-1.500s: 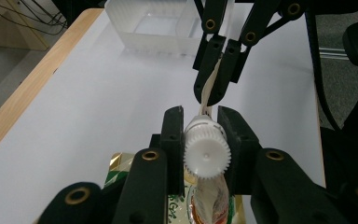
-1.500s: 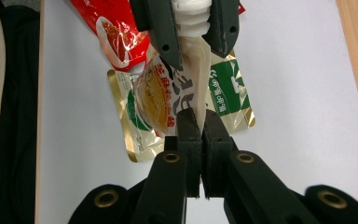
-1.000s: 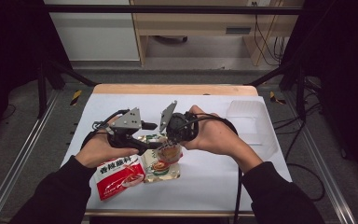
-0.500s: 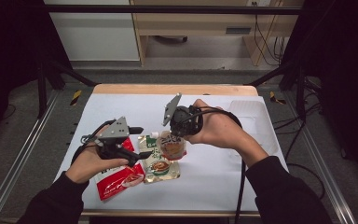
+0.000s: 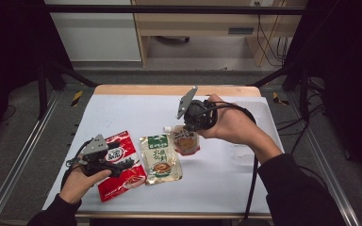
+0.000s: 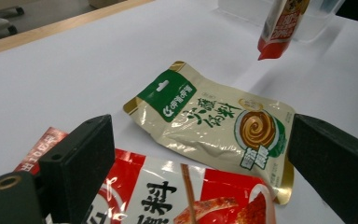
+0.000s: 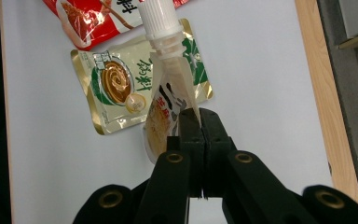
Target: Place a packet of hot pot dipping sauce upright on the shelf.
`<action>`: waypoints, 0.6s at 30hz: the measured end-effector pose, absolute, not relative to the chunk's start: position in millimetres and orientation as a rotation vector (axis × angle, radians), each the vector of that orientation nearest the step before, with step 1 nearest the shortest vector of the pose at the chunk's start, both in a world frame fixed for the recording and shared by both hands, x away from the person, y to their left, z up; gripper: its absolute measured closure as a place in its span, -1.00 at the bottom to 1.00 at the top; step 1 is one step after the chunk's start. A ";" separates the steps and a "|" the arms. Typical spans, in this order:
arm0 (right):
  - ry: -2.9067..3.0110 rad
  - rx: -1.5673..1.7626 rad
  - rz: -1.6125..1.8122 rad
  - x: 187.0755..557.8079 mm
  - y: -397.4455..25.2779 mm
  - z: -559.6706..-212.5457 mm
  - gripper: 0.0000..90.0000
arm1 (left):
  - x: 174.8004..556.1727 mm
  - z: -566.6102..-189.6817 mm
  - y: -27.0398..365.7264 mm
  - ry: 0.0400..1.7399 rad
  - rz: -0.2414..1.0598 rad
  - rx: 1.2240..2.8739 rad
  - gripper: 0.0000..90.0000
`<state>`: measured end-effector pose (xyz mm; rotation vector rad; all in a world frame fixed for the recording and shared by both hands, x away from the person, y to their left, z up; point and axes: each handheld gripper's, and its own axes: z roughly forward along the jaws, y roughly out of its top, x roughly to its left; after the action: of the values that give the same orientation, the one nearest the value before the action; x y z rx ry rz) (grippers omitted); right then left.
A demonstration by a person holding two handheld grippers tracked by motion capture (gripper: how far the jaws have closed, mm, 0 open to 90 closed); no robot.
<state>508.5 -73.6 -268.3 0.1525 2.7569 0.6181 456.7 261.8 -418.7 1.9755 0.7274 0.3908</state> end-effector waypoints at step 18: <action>2.716 0.287 0.616 517.5 -113.9 -254.6 1.00 | 456.6 -443.2 260.5 0.772 0.564 2.073 -0.84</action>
<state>517.5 -113.9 -254.6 0.2868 2.7158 0.6159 456.6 260.5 -443.2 2.0731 0.7722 0.5645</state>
